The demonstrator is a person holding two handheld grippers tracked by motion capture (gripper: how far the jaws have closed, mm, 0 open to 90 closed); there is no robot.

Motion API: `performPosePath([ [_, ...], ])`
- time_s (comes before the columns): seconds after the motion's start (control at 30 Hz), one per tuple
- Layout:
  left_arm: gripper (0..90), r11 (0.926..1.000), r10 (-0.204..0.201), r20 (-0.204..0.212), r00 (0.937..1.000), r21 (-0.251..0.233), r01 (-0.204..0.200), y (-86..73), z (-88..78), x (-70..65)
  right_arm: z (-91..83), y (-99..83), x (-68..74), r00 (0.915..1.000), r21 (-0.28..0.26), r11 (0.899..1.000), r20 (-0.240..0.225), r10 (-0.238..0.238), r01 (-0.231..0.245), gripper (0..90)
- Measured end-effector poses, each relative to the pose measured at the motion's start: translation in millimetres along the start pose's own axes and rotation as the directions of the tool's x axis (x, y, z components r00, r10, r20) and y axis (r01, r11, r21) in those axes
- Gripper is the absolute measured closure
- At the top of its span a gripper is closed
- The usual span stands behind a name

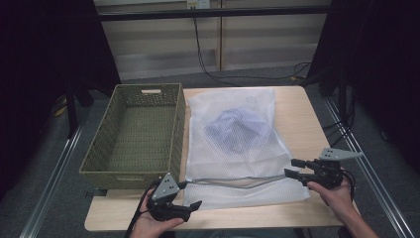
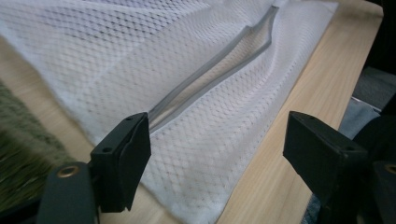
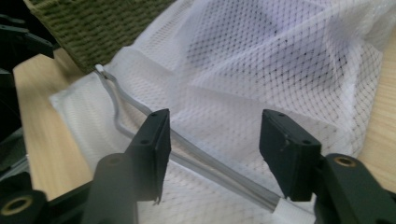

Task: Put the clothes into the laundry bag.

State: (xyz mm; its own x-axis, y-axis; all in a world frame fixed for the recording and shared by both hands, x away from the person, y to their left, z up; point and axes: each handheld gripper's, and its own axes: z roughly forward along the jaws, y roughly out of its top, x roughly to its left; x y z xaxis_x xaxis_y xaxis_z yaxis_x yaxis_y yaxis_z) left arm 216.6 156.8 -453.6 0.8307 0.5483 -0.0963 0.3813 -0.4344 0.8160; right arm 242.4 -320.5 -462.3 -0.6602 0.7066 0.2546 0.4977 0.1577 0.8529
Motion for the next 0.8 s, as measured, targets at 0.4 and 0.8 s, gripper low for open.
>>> performPosePath([
  [0.4, 13.1, 0.9952, -0.029, -0.093, 0.9952, -0.096, 0.021, -16.9, -38.5, 0.9, -41.1, -17.2, 25.1, 0.9993, -0.062, 0.998, 0.035, 0.012, -0.009, 28.9],
  [0.8, 13.1, 0.9911, -0.052, -0.14, 0.9888, -0.128, 0.033, -21.4, -50.3, 9.4, -51.2, -19.7, 22.6, 0.9957, -0.086, 0.996, 0.086, 0.036, -0.028, 26.6],
])
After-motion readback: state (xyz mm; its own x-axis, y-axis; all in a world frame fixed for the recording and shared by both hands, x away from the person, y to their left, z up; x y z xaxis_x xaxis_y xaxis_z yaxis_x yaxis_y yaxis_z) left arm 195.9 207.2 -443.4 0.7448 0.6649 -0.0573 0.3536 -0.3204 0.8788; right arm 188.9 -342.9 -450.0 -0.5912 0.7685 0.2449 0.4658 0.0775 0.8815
